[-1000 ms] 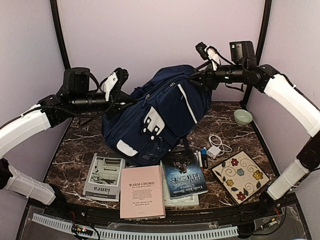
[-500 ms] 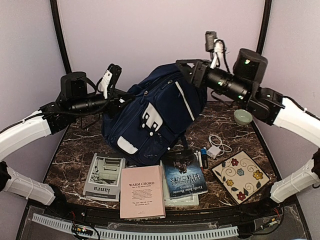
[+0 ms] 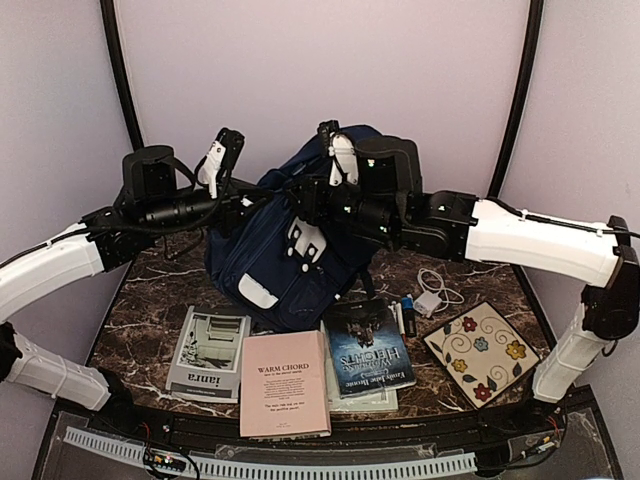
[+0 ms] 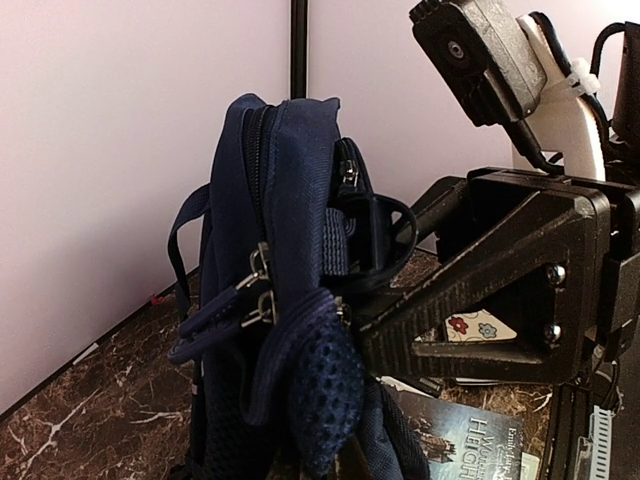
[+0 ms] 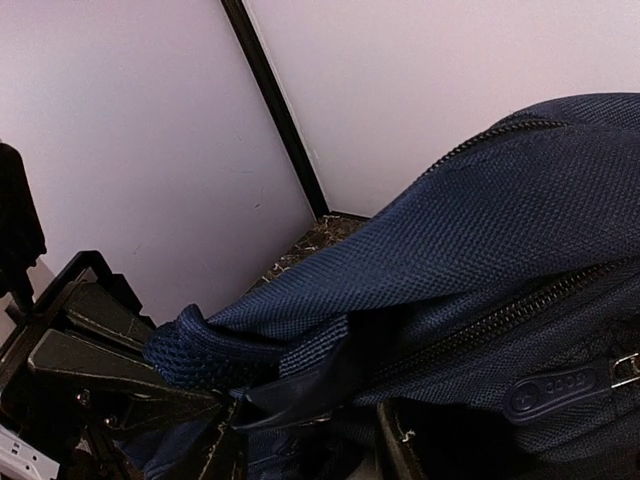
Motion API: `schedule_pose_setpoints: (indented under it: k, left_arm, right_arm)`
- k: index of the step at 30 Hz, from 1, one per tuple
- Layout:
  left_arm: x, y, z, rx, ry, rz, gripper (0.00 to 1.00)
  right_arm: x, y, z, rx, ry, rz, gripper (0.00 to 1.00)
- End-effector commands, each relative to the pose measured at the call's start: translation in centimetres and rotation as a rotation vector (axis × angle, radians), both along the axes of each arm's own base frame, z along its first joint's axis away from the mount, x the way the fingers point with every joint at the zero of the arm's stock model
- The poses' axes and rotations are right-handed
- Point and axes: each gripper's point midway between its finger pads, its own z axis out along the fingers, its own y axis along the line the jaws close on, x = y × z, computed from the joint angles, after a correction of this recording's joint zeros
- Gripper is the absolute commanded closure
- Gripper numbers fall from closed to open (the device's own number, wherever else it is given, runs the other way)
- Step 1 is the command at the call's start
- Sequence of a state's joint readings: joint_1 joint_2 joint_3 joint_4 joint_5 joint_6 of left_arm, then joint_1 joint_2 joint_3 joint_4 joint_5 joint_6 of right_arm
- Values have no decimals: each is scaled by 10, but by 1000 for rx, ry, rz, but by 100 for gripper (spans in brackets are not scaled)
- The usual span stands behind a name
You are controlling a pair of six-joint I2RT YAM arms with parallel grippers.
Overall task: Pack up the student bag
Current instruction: Pick up the largest pocket of the bag from the student bag, then unzip the largest pocket of the student bag.
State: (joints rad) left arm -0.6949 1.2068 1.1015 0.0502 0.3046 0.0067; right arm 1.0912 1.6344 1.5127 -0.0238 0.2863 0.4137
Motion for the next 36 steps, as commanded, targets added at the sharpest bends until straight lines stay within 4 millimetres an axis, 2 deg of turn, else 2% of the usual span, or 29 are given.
schedule_pose_setpoints:
  k: [1, 5, 13, 17, 21, 26, 30, 33, 36]
  left_arm:
    - [-12, -2, 39, -105, -113, -38, 100]
    - [-15, -4, 42, -117, -126, -44, 100]
    - [-14, -9, 42, -113, -141, -53, 100]
    - [-13, -9, 43, -115, -151, -49, 100]
    - [-11, -9, 44, -111, -155, -42, 100]
    - [-11, -6, 44, -97, -169, -28, 100]
    - [-11, -5, 43, -87, -178, -23, 100]
    - [-13, -7, 43, -91, -177, -39, 100]
    - [-14, -10, 42, -98, -170, -58, 100]
  right_arm:
    - [10, -1, 13, 66, -6, -59, 58]
    - [15, 2, 2, 60, 22, -76, 60]
    - [10, 12, -22, 45, 88, -38, 67]
    - [11, 5, -28, 43, 91, -61, 78]
    - [11, 2, -31, 32, 101, -73, 100]
    - [14, -13, -30, 41, 103, -84, 100]
    - [17, -22, -36, 38, 125, -88, 98]
    - [19, -21, -41, 30, 131, -96, 93]
    - [20, -11, -37, 39, 119, -64, 88]
